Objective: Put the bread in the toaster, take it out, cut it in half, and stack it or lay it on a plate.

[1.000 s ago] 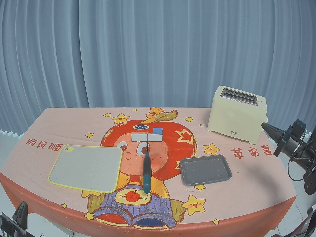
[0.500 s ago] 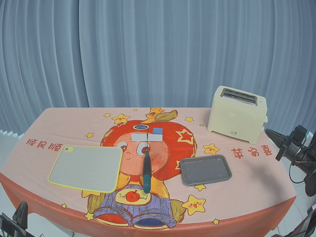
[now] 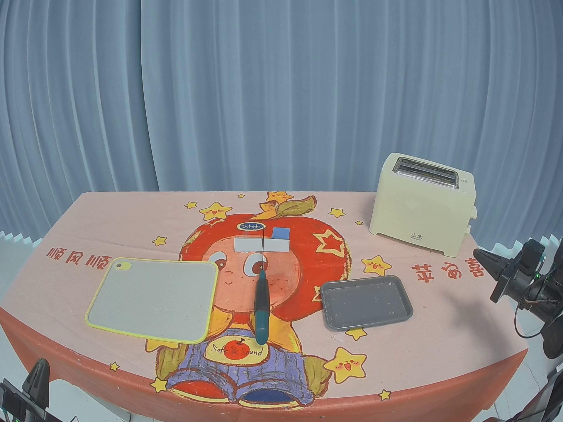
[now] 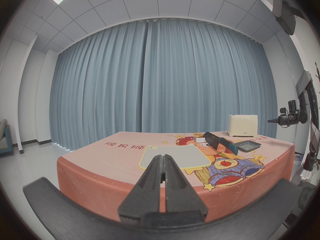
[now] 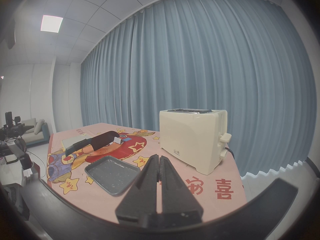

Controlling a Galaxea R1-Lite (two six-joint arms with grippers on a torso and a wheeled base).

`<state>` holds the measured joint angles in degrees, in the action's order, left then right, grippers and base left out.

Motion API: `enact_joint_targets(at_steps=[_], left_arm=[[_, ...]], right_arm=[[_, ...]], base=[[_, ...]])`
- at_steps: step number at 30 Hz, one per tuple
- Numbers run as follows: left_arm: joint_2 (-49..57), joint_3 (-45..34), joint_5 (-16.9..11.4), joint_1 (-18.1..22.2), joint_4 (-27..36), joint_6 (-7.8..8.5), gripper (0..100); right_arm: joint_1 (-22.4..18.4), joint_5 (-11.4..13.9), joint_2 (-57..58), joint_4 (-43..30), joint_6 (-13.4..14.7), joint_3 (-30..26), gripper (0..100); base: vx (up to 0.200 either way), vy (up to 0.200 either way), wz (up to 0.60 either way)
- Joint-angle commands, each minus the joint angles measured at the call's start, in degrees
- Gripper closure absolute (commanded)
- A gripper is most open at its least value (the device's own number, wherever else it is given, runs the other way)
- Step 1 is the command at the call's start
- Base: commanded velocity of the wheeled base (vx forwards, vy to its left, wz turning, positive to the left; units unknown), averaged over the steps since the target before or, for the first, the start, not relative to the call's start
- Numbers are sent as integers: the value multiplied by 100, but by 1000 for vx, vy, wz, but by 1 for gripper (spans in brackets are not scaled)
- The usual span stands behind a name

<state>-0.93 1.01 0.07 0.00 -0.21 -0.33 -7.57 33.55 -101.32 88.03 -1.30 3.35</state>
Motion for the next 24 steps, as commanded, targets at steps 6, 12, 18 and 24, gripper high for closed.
enact_joint_targets(at_steps=[6, 12, 18, 24], left_arm=[[93, -101, 1, 0, -6, -2, 100], [93, -101, 1, 0, 3, -2, 100], [93, -101, 1, 0, -6, -2, 100], [93, -101, 1, 0, 3, -2, 100]], right_arm=[[-438, 38, -231, 65, -19, 34, 100], [-851, 82, -468, 144, -80, 43, 100], [-1036, 90, -556, 144, -133, 183, 100], [-1045, 73, -565, 144, -142, 350, 100]], base=[[0, 0, 0], [0, 0, 0], [0, 0, 0], [0, 0, 0]])
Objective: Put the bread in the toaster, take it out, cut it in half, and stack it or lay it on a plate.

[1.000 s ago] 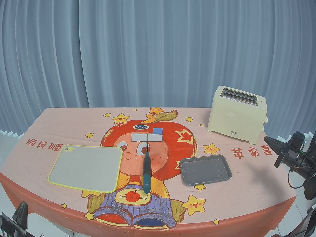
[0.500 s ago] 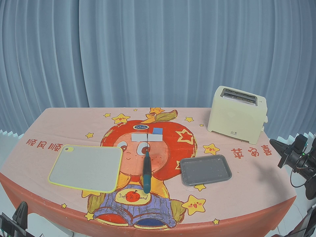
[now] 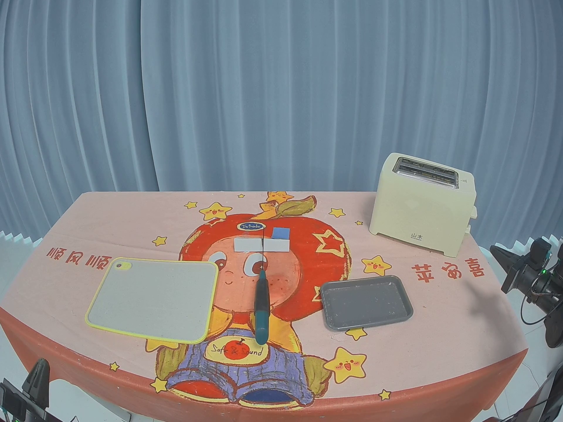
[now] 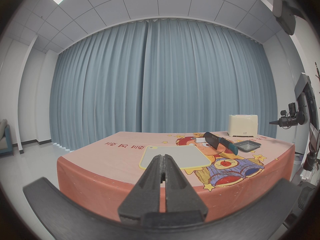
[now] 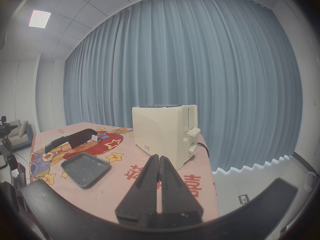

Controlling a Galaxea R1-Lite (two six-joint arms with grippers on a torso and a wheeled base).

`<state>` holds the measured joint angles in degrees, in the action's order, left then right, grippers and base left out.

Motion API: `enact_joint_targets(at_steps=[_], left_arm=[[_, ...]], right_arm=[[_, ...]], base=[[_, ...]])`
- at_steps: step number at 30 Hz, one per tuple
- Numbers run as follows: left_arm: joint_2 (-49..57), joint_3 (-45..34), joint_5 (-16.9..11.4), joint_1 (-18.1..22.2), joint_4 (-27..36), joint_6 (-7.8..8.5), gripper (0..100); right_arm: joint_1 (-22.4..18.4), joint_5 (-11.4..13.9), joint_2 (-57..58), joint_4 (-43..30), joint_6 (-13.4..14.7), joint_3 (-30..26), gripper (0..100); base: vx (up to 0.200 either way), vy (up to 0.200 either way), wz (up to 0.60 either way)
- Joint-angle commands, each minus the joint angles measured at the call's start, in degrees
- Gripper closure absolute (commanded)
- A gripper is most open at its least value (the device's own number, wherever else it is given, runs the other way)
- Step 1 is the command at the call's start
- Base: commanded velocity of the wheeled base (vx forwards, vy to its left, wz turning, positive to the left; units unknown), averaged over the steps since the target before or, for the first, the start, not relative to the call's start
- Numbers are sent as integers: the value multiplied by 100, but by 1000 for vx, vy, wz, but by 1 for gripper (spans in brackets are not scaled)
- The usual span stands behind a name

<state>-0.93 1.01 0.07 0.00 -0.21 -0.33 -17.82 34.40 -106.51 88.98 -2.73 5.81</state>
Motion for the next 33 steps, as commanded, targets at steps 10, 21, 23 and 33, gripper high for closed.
enact_joint_targets(at_steps=[10, 21, 23, 33], left_arm=[[93, -101, 1, 0, -6, -2, 100], [93, -101, 1, 0, 3, -2, 100], [93, -101, 1, 0, -6, -2, 100], [93, -101, 1, 0, 3, -2, 100]], right_arm=[[-213, -12, -212, 49, -8, 201, 100], [-213, -4, -423, 49, 1, 210, 100], [-222, -4, -502, 49, 1, 245, 100], [-283, 172, -915, 49, -52, 491, 100]], base=[[0, 0, 0], [0, 0, 0], [0, 0, 0], [0, 0, 0]])
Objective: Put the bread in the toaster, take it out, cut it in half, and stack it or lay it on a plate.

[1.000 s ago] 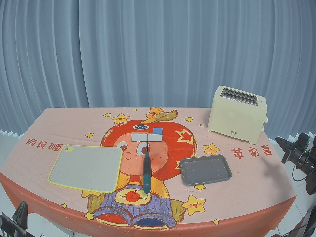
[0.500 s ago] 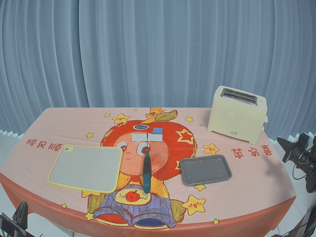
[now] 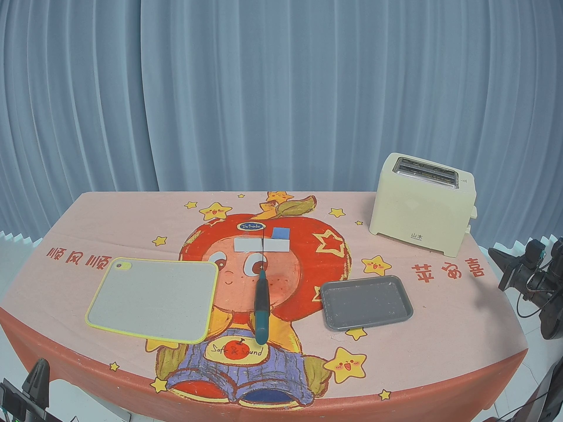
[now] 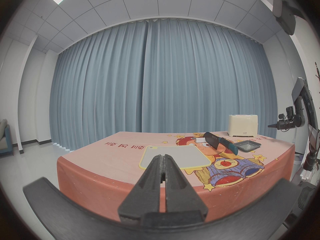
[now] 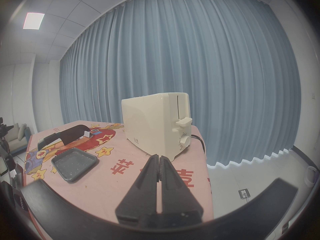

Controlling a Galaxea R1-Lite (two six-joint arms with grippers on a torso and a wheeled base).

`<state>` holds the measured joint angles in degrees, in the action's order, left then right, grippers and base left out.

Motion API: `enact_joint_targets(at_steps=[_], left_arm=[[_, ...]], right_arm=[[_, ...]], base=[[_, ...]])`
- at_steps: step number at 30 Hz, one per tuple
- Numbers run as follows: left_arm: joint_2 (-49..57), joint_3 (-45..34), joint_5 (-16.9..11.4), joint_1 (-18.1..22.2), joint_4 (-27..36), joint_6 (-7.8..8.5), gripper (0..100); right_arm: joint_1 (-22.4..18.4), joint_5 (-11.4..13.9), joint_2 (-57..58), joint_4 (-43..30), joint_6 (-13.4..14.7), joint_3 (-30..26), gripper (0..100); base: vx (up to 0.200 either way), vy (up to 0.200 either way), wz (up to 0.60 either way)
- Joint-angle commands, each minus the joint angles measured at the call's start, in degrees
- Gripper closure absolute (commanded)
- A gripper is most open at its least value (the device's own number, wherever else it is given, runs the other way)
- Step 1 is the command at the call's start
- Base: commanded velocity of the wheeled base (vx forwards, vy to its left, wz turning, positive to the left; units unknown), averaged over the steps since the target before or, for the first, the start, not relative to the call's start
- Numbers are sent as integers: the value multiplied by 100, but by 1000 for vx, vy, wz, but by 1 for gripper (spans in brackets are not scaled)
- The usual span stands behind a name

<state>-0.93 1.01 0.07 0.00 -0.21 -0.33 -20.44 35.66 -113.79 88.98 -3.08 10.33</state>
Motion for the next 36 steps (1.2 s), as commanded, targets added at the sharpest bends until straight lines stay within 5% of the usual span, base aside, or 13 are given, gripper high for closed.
enact_joint_targets(at_steps=[1, 36], left_arm=[[93, -101, 1, 0, -6, -2, 100], [93, -101, 1, 0, -6, -2, 100]], right_arm=[[-21, 73, -214, 49, -26, 40, 100], [40, 38, -416, 49, -70, 224, 100]], base=[[0, 0, 0], [0, 0, 0]])
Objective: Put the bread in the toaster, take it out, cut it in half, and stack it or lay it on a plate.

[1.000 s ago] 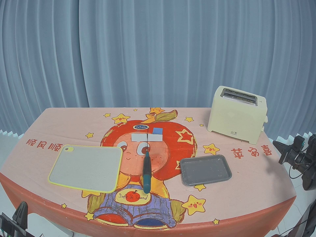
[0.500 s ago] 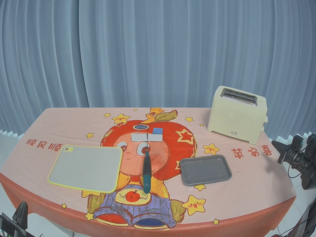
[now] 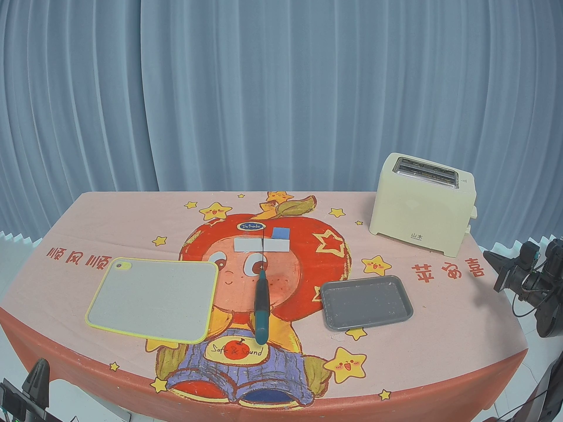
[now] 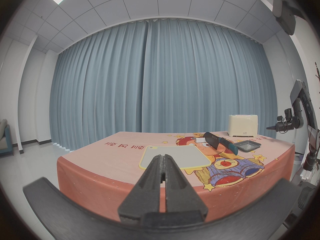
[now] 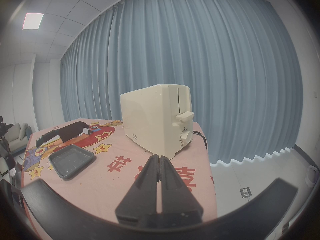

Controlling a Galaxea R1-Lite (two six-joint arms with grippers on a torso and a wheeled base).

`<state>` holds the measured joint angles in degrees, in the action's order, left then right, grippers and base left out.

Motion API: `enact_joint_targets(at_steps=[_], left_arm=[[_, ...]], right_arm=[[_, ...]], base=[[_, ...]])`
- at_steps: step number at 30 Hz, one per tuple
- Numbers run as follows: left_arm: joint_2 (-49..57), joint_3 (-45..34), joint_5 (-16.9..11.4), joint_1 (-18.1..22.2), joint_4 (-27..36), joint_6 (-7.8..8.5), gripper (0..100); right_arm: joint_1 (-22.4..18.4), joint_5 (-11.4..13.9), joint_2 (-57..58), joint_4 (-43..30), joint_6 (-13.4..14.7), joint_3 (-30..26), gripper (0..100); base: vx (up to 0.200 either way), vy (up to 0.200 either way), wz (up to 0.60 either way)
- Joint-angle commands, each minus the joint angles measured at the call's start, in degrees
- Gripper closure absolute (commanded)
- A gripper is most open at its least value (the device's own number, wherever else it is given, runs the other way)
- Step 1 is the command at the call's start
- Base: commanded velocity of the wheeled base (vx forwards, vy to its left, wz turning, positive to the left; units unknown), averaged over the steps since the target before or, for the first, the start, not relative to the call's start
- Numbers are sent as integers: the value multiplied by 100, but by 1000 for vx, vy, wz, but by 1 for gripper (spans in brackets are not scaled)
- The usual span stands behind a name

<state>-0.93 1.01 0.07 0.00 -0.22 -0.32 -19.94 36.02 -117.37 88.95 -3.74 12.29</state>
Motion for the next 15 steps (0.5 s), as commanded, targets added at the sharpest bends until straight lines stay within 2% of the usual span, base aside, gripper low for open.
enact_joint_targets(at_steps=[1, 15], left_arm=[[93, -101, 1, 0, -4, -3, 100], [93, -101, 1, 0, 4, -3, 100]], right_arm=[[-10, 10, -93, 52, -4, 46, 100], [52, 36, -392, 52, -39, 459, 100]], base=[[0, 0, 0], [0, 0, 0]])
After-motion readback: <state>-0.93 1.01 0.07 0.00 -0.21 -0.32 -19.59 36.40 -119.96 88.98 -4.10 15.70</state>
